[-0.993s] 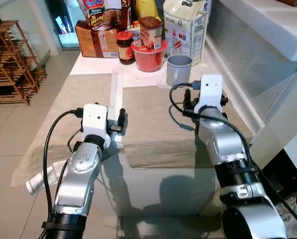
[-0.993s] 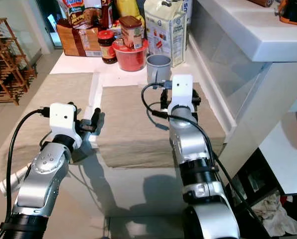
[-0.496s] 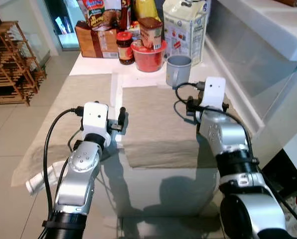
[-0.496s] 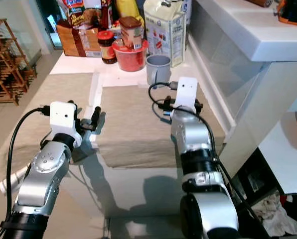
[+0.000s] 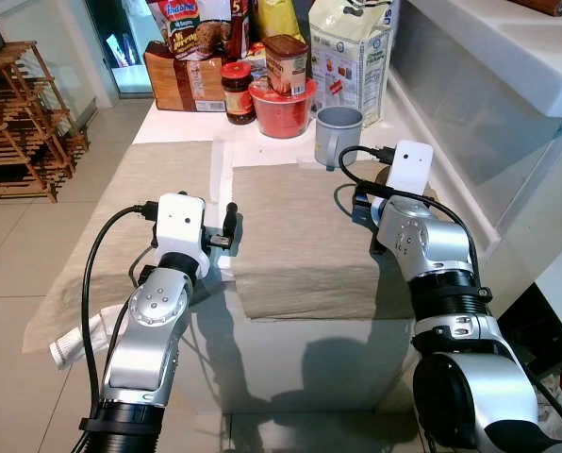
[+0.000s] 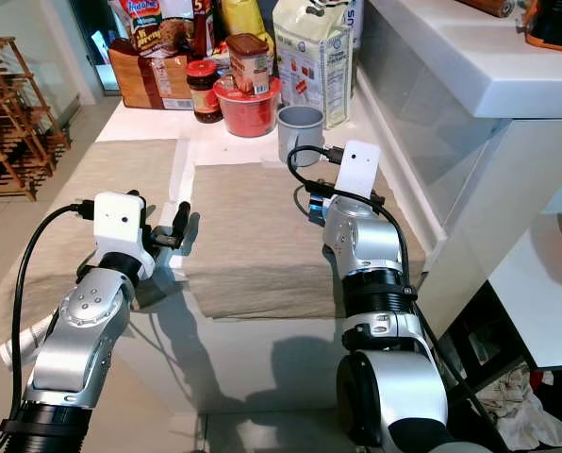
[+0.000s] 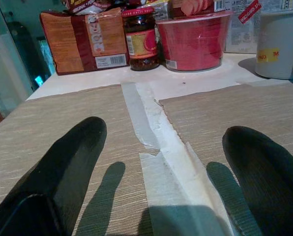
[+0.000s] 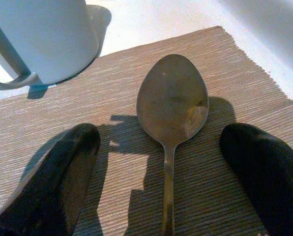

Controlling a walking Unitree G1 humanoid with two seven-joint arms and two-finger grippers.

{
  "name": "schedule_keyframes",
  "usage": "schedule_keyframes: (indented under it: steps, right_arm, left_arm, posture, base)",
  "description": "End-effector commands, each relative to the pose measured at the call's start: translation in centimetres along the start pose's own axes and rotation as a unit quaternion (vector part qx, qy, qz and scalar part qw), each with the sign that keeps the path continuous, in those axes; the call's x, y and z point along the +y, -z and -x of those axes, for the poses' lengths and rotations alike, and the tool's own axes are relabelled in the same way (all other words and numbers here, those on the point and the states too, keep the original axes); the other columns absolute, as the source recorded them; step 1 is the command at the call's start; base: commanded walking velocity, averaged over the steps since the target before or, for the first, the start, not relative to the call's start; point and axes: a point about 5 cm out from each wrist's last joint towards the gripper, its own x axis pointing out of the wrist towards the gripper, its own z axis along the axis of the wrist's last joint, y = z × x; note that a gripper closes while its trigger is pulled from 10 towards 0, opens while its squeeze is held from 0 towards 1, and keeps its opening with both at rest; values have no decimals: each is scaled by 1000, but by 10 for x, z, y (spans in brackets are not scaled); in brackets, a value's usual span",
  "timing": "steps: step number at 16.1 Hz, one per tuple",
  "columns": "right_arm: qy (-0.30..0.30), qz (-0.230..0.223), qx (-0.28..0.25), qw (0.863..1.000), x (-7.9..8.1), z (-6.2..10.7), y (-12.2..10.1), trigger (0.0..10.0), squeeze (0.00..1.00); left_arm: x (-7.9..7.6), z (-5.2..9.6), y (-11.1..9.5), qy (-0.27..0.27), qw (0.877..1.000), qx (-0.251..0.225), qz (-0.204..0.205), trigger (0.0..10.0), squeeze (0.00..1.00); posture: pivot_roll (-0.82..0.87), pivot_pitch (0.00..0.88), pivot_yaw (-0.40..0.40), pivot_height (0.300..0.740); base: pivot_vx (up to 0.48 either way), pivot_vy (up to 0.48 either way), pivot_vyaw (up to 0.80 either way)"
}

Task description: Setting the table

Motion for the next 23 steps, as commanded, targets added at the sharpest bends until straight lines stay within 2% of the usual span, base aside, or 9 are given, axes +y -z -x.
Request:
schedule_keyframes:
  steps: [1,4,5,6,23]
  right_arm:
    - [0,-2,58,998,0,-3,22,10000,0]
    - [7,2,69,998,-1,-6,28,10000,0]
    - [7,1,69,998,-2,-6,30,3098,0]
    - [8,1,70,997,-3,-7,33,0,0]
    - [4,-2,75,997,-6,-9,47,0,0]
  left_arm:
    - [1,-2,-3,-2,1000,-5,-8,10000,0]
    - [1,-1,-3,-4,1000,-5,-7,10000,0]
    - [1,-1,-3,-4,1000,-5,-6,10000,0]
    - [1,-1,-2,-4,1000,-5,-6,10000,0]
    - [0,-1,-1,-2,1000,-3,-4,10000,0]
  posture:
    - [-26,0,66,740]
    - [-22,0,63,740]
    - [-22,0,62,740]
    - [-22,0,60,740]
    - [-26,0,63,740]
  base:
    - [0,0,0]
    - [0,0,0]
    - [0,0,0]
    - [0,0,0]
    - [0,0,0]
